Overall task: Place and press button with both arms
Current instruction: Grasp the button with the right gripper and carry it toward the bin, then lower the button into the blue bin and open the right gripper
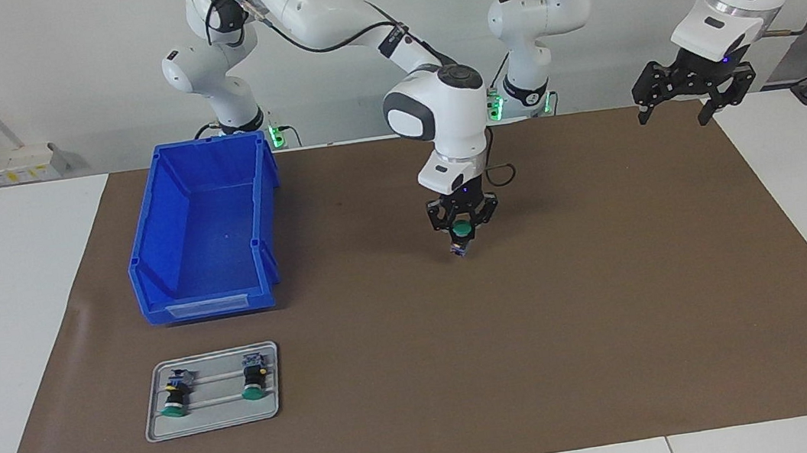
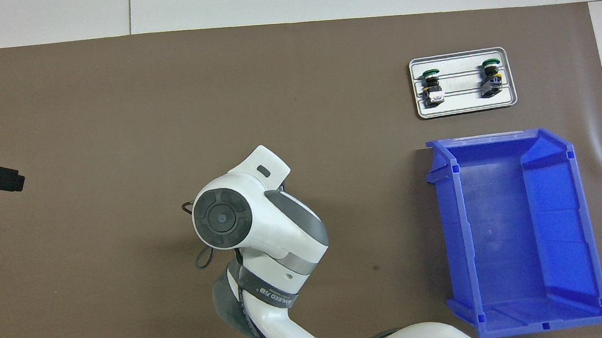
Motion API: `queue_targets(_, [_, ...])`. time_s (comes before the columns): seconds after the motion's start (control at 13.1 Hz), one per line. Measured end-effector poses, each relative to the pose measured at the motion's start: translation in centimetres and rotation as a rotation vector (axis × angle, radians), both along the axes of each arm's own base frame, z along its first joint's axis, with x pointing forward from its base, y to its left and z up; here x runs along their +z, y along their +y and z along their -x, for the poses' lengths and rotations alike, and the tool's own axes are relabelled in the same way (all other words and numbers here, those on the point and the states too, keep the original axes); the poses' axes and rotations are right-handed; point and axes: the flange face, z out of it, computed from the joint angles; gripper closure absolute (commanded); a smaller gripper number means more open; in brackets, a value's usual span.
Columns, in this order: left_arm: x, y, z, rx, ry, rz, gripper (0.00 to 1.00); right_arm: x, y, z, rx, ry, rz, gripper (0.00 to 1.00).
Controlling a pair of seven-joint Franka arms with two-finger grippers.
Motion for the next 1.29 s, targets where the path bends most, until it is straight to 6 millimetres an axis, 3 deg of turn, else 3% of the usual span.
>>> queue_targets(0.15, [0.0, 0.0, 0.0, 0.0, 0.0, 0.0, 0.0, 6.5, -6.2, -2.5, -0.008, -0.001, 0.02, 1.0])
queue_targets(0.3, [0.0, 0.0, 0.0, 0.0, 0.0, 0.0, 0.0, 11.7, -12.6, -3.8, 0.001, 0.016, 0.049, 1.0])
queue_targets(0.46, [0.0, 0.0, 0.0, 0.0, 0.0, 0.0, 0.0, 14.4, -19.3, -5.1, 0.027, 0.053, 0.049, 1.0])
queue_targets(0.61, [0.0, 0.0, 0.0, 0.0, 0.0, 0.0, 0.0, 15.2, -28.2, -6.5, 0.08, 0.096, 0.034, 1.0])
queue_targets(0.76, [0.0, 0.0, 0.0, 0.0, 0.0, 0.0, 0.0, 13.6, -36.0, -6.7, 0.112, 0.14, 0.04, 1.0])
queue_targets(0.91, [0.0, 0.0, 0.0, 0.0, 0.0, 0.0, 0.0, 9.9, -41.4, -5.7, 0.146, 0.143, 0.035, 1.0])
queue_targets(1.07, [0.0, 0.0, 0.0, 0.0, 0.0, 0.0, 0.0, 4.9, -45.1, -3.3, 0.167, 0.12, 0.022, 1.0])
queue_targets(1.29, [0.0, 0.0, 0.0, 0.0, 0.001, 0.0, 0.0, -1.9, -47.9, 0.8, 0.19, 0.136, 0.008, 1.0])
